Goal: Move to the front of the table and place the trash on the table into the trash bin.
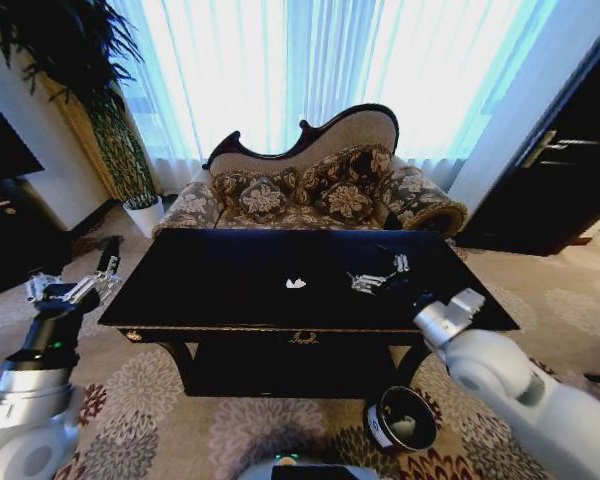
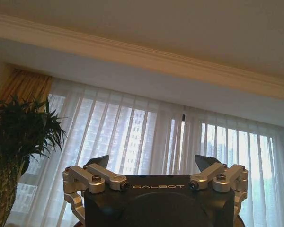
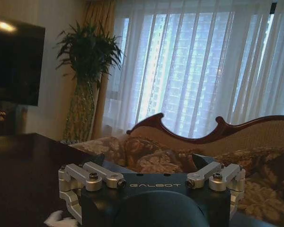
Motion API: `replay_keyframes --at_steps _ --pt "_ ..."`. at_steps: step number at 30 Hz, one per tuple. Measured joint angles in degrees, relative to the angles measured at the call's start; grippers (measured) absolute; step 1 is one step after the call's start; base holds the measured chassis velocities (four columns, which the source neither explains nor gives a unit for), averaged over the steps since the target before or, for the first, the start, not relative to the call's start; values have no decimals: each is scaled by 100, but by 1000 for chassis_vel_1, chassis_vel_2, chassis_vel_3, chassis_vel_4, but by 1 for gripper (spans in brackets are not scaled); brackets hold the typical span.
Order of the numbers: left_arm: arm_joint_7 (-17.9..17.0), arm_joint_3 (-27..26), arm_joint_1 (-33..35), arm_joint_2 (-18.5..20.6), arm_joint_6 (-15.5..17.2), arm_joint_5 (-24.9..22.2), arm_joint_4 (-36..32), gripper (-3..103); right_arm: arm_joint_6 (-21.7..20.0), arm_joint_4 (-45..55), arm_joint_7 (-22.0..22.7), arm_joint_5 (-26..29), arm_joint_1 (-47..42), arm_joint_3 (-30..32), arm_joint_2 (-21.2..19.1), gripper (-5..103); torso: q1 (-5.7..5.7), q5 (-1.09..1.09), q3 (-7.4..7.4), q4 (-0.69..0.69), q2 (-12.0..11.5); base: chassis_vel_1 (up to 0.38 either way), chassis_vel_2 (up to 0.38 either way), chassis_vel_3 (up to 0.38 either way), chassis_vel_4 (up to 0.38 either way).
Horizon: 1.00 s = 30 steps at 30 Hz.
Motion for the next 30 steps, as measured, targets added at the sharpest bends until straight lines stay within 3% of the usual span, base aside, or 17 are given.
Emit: replay_keyframes --at_steps 8,12,15,16,21,28,30 --pt "1 278 -114 40 5 211 0 100 29 -678 -182 395 960 -782 -664 100 0 -2 0 -2 0 0 0 0 0" --pt "-2 267 -144 63 5 240 0 100 103 -859 -327 476 1395 -1252 -738 100 0 -1 0 -2 0 0 0 0 0" --pt "-26 183 -160 132 50 172 0 100 101 -882 -347 406 2096 -2022 -547 100 0 -1 0 -2 0 0 0 0 0" --pt "-26 183 -160 132 50 172 0 100 101 -882 -347 406 2096 -2022 -547 100 0 -1 0 -2 0 0 0 0 0" --pt "-31 155 -141 168 69 181 0 100 15 -810 -184 -465 3048 -3381 23 100 0 -1 0 0 0 0 0 0 0" --pt "-29 120 -122 201 73 198 0 100 -180 -613 -172 -545 3404 -4171 165 100 0 -5 -1 -2 0 0 0 0 0" --pt "-28 80 -120 212 56 197 0 100 -309 -573 -115 -283 3641 -4612 253 100 0 -1 -1 -2 0 0 0 0 0"
